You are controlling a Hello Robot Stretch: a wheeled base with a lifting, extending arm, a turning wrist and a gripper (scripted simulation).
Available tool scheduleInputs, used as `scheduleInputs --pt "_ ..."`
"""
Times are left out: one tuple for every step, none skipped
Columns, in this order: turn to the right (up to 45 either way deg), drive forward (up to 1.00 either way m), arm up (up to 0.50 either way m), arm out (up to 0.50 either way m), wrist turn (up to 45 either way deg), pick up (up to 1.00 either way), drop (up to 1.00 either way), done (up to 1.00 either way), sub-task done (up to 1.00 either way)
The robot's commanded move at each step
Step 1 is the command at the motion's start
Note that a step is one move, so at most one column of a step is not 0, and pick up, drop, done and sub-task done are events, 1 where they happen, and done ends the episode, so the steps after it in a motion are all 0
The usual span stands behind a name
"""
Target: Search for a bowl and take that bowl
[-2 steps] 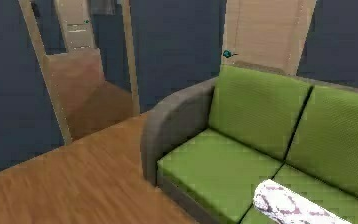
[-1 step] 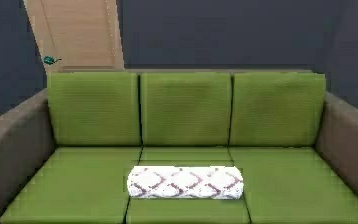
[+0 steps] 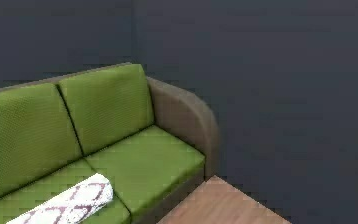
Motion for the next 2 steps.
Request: scheduleInputs --pt "39.0 0.0 0.0 0.0 0.0 0.0 0.0 0.0 0.0" --pt "0.0 0.25 0.0 0.0 0.0 0.0 0.0 0.0 0.0"
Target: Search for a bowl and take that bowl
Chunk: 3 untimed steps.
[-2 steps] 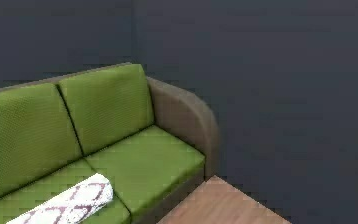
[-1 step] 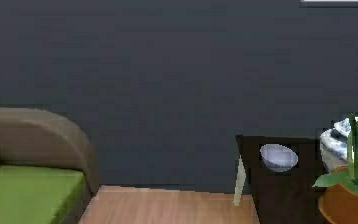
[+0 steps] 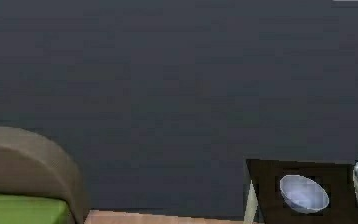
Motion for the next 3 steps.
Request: scheduleInputs --pt "-45.0 0.0 0.0 0.0 0.0 0.0 0.0 0.0 0.0" --pt "0.0 0.0 0.5 0.0 0.0 0.0 0.0 0.0 0.0" --pt "0.0 0.0 0.3 0.0 0.0 0.0 0.0 0.0 0.0"
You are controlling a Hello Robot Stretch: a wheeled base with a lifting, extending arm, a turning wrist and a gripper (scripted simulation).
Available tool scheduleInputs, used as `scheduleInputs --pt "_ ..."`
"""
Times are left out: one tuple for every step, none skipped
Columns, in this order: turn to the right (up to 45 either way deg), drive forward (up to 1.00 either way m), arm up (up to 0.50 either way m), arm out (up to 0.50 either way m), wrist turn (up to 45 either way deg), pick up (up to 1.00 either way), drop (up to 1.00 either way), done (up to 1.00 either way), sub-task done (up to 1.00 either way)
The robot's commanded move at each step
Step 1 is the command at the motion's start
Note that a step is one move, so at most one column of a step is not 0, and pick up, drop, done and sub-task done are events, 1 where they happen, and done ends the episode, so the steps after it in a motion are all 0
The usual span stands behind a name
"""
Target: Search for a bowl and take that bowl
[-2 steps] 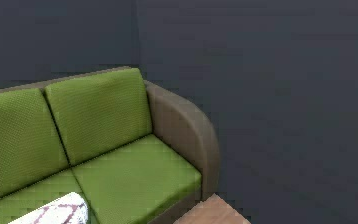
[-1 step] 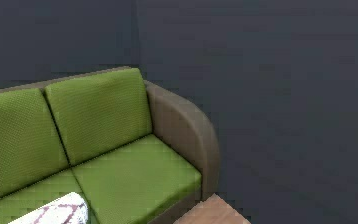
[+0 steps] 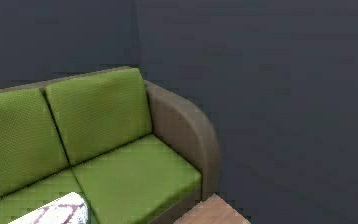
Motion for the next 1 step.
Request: scheduleInputs --pt "0.0 0.0 0.0 0.48 0.0 0.0 0.0 0.0 0.0"
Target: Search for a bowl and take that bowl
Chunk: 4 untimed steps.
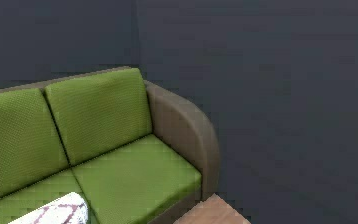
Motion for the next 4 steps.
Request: scheduleInputs --pt "0.0 0.0 0.0 0.0 45.0 0.0 0.0 0.0 0.0" --pt "0.0 0.0 0.0 0.0 45.0 0.0 0.0 0.0 0.0" --pt "0.0 0.0 0.0 0.0 45.0 0.0 0.0 0.0 0.0" --pt "0.0 0.0 0.0 0.0 15.0 0.0 0.0 0.0 0.0"
